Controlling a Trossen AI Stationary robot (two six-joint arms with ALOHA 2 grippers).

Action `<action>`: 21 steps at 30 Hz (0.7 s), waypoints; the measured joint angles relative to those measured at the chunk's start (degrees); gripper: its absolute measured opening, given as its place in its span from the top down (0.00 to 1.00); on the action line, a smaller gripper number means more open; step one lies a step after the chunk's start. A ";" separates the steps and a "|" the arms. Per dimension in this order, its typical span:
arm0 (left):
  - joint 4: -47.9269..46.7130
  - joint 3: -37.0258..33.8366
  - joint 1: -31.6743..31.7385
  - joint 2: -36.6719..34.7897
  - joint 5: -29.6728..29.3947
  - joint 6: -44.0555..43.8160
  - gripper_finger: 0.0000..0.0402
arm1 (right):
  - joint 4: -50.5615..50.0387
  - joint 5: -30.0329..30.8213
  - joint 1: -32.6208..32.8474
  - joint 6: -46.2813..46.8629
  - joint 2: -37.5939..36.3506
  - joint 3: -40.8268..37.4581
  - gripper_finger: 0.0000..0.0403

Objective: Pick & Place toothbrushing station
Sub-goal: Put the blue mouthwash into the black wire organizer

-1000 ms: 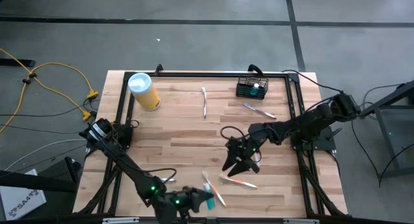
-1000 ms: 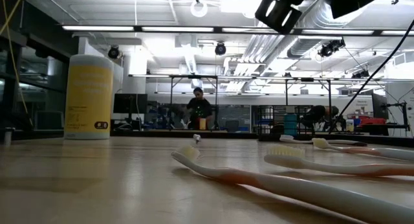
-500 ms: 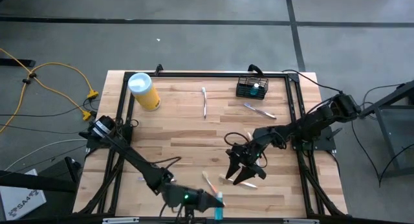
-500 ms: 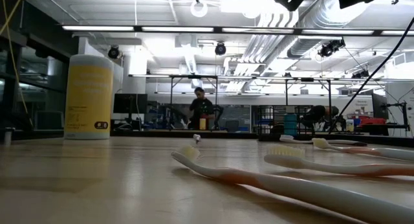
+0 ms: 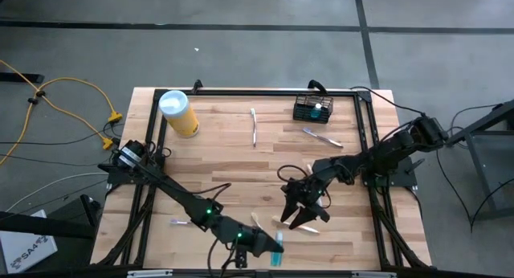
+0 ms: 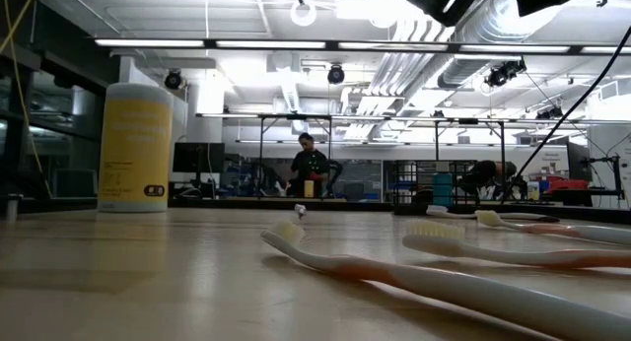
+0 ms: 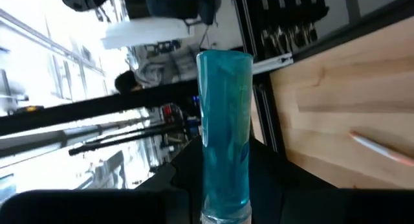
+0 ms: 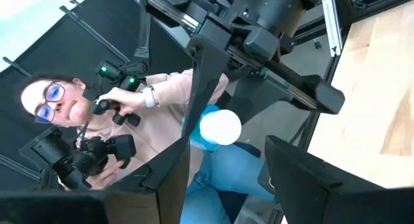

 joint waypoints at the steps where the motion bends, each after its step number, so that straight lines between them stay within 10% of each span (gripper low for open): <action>1: 0.01 0.00 0.17 -0.02 0.67 0.27 0.79 | 0.05 0.00 0.11 0.02 0.00 0.00 0.52; 21: 3.49 -0.04 5.84 0.00 15.63 2.45 0.79 | 1.57 -1.68 1.63 -1.29 0.00 0.00 0.52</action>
